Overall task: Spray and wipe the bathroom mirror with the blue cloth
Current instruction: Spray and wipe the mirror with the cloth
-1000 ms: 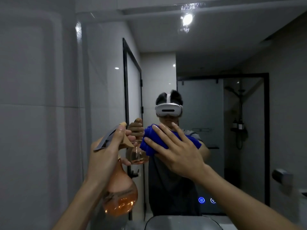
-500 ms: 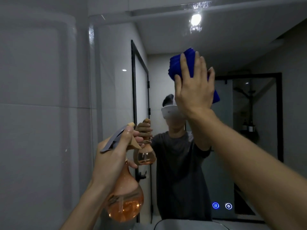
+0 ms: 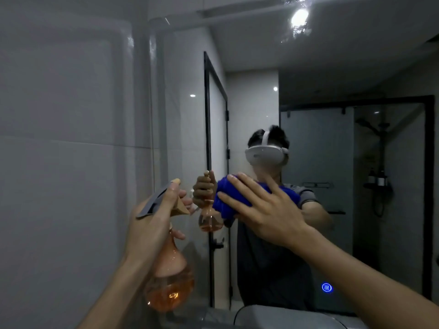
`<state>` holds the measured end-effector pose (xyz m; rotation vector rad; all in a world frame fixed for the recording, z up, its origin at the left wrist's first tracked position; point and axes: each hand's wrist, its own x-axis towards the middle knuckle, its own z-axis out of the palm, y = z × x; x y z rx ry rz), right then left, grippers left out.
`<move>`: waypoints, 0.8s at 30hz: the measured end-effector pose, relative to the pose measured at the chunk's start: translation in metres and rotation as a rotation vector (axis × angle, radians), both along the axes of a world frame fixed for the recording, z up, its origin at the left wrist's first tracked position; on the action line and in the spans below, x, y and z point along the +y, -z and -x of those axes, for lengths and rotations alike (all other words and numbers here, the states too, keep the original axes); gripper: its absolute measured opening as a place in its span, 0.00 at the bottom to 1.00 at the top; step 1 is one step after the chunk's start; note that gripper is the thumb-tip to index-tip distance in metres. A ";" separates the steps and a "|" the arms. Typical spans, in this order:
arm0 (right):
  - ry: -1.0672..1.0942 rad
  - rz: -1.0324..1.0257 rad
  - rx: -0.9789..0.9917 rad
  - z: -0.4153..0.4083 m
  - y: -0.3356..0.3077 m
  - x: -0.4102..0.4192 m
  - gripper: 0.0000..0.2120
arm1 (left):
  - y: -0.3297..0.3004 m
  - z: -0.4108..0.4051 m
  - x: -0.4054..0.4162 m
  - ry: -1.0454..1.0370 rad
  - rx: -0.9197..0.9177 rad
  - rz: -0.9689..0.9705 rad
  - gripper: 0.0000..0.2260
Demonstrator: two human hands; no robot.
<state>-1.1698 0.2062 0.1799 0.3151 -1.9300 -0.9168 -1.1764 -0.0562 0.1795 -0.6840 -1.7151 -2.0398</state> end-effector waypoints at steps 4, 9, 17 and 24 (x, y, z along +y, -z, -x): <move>0.031 0.158 0.142 -0.006 -0.031 0.000 0.29 | -0.002 0.007 -0.014 -0.062 -0.017 -0.028 0.15; 0.079 0.289 0.205 -0.005 -0.044 -0.007 0.28 | 0.006 0.011 -0.020 -0.112 -0.036 -0.022 0.16; 0.013 0.382 0.266 0.013 -0.075 -0.030 0.28 | 0.009 0.020 -0.030 -0.095 -0.029 -0.034 0.15; -0.117 0.560 0.355 0.070 -0.111 -0.112 0.30 | 0.002 0.011 -0.048 -0.087 0.008 -0.211 0.13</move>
